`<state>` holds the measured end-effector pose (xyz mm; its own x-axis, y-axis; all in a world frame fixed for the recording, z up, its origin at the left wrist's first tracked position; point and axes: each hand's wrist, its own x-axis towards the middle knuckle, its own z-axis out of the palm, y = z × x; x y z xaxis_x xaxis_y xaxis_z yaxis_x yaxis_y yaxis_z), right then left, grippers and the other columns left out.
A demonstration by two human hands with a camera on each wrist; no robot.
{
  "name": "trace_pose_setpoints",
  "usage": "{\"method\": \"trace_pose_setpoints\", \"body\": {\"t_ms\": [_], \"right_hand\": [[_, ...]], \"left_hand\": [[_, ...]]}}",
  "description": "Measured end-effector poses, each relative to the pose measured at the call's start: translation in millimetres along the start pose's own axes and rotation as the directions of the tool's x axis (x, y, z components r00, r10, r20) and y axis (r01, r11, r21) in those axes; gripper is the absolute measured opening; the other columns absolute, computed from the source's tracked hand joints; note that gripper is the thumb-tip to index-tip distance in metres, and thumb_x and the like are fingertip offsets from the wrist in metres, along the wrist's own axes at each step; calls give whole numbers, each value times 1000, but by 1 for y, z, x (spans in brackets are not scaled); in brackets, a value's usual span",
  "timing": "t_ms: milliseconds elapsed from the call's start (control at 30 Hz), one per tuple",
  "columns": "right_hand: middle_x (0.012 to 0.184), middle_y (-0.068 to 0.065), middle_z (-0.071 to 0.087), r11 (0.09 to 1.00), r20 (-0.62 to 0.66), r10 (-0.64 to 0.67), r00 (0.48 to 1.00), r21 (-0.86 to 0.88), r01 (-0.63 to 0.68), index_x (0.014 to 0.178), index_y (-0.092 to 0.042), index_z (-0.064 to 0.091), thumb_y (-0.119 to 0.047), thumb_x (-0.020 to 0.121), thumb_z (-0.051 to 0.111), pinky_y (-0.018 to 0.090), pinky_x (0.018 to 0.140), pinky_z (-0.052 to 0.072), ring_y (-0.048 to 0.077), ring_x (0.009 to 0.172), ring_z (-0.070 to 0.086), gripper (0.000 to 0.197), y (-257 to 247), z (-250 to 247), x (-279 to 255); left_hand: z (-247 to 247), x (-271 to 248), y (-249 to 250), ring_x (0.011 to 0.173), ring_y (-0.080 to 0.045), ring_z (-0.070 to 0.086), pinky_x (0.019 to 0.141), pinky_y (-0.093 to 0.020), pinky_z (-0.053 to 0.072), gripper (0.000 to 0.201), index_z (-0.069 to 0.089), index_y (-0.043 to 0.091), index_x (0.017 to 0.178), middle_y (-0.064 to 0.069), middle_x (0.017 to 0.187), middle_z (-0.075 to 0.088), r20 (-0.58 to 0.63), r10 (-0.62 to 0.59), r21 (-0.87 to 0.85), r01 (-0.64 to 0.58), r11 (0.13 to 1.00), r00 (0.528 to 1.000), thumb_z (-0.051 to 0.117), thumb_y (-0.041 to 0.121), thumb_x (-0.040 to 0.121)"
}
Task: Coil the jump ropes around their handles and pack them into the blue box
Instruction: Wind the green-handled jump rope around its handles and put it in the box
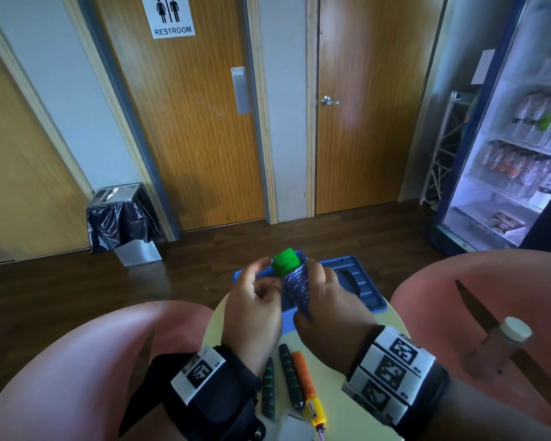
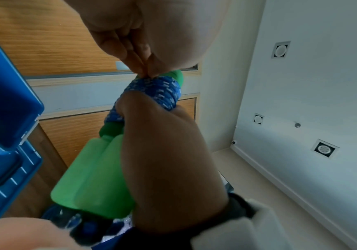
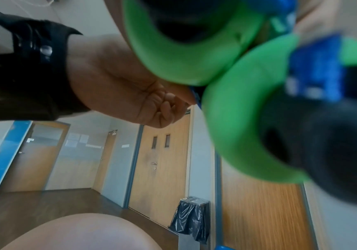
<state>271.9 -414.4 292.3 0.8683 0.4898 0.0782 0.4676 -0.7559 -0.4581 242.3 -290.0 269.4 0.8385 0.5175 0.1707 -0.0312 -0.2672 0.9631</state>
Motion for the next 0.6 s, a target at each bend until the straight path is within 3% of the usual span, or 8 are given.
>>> {"method": "trace_pose_setpoints", "body": {"t_ms": [67,167,300,367,467,600], "right_hand": [[124,8,45,996,20,38,999,75,-39,134,-16,29,-23,90,53,32,73,48,29,102,63,51,13,1,6],[114,3,49,978,62,77,995,188,-88,124,-15,36,-30,91,54,36,83,52,26,103,61,40,36,4,21],[117,3,55,962,85,102,991,245,-120,128,-14,37,-37,96,53,37,87,52,22,102,61,43,63,6,39],[123,4,49,986,112,66,991,145,-82,130,-13,34,-36,96,53,36,84,54,22,102,63,45,76,5,48],[125,8,45,1000,140,-4,990,13,3,135,-13,28,-33,97,50,33,74,54,23,99,65,48,95,1,63],[123,9,46,998,200,-60,978,11,60,137,-14,29,-24,91,53,38,76,54,30,98,66,53,120,-10,83]], "left_hand": [[8,-2,-2,87,2,68,85,-29,56,45,54,33,132,11,93,74,38,24,34,-25,999,999,59,10,94],[27,-10,-2,101,2,64,88,-22,51,63,38,38,145,17,107,69,111,145,141,-160,977,983,59,10,94],[56,4,-5,104,-5,60,90,-23,48,68,22,40,150,13,113,62,160,217,335,-260,906,963,53,20,93],[70,16,-5,100,-6,60,86,-21,48,68,23,36,150,10,111,62,150,166,372,-211,904,975,54,19,92],[93,32,-7,86,-2,63,70,-10,44,62,29,31,146,7,99,66,95,23,320,-53,946,995,54,13,92],[117,55,-19,86,-3,64,71,-15,45,59,37,27,145,4,97,69,10,-117,202,113,973,993,56,12,92]]}}
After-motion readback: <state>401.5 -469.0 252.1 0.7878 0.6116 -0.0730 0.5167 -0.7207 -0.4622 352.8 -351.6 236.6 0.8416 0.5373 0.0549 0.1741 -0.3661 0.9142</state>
